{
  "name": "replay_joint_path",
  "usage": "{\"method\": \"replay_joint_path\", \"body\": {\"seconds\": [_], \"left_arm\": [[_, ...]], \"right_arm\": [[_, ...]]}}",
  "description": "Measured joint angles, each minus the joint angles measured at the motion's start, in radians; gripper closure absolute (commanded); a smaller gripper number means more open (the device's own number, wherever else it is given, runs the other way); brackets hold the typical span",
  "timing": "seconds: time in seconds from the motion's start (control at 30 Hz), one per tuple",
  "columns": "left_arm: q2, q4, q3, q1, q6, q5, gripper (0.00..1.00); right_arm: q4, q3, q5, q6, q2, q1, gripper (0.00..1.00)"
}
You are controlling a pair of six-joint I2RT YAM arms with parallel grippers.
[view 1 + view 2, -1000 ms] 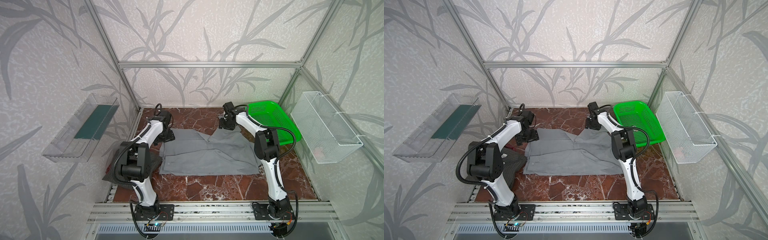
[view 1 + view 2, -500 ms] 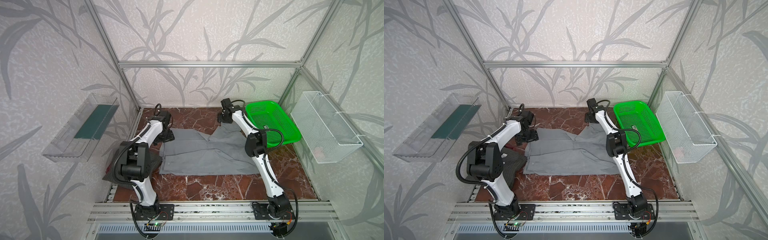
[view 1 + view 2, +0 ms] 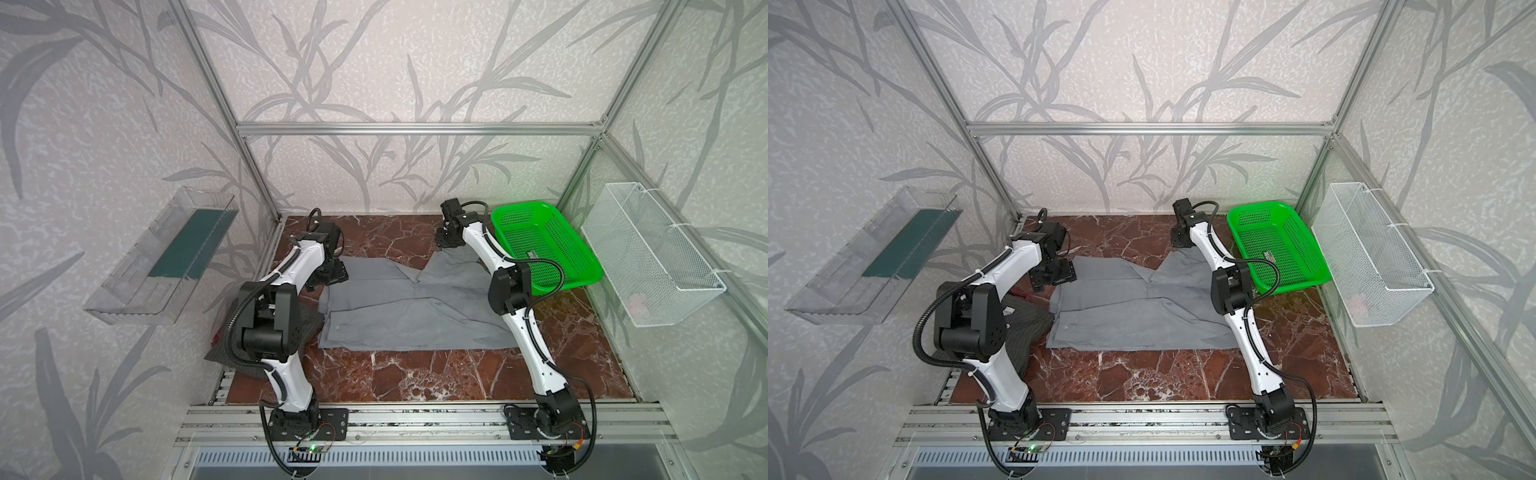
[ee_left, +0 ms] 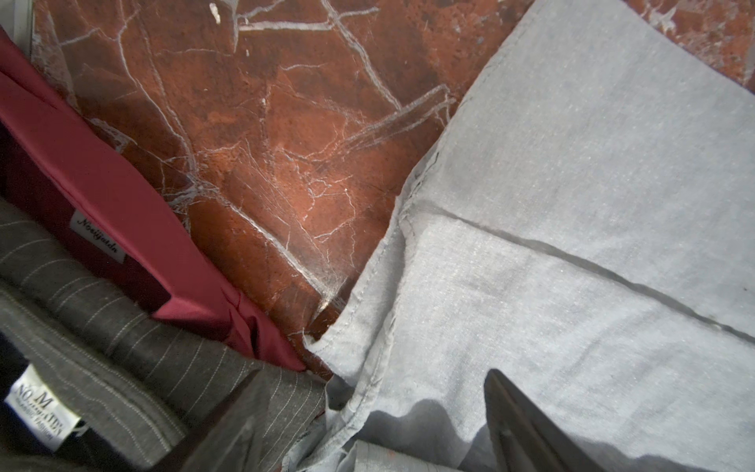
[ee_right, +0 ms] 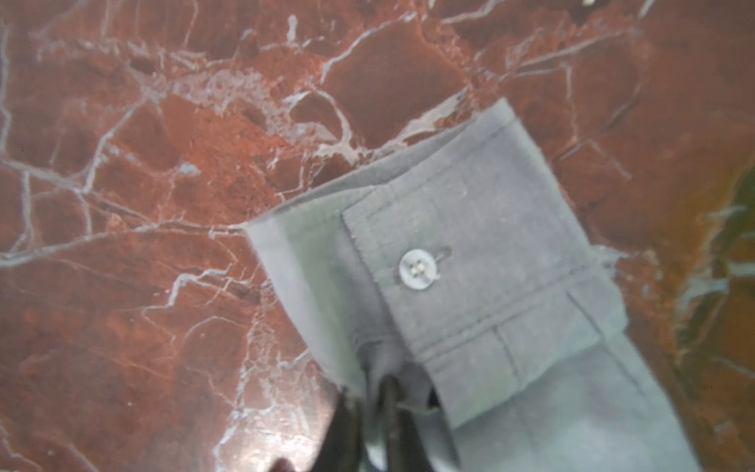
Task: Fold and stack the long sleeve shirts
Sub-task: 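Grasp the grey cuff farthest from the robot with the right gripper, then lift the cuff high with the right gripper while the left holds the hem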
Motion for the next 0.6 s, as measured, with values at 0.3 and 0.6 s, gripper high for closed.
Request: {"method": "replay_joint_path", "body": {"seconds": [0.3, 0.6], "left_arm": [[0.000, 0.010, 0.001, 0.003, 0.000, 0.006, 0.17], [0.009, 0.020, 0.022, 0.004, 0.011, 0.005, 0.17]], "right_arm": [[-0.012, 0.056, -0.023, -0.043, -0.047, -0.001, 1.00], [0.083, 0.077, -0.033, -0.071, -0.366, -0.044, 1.00]]}}
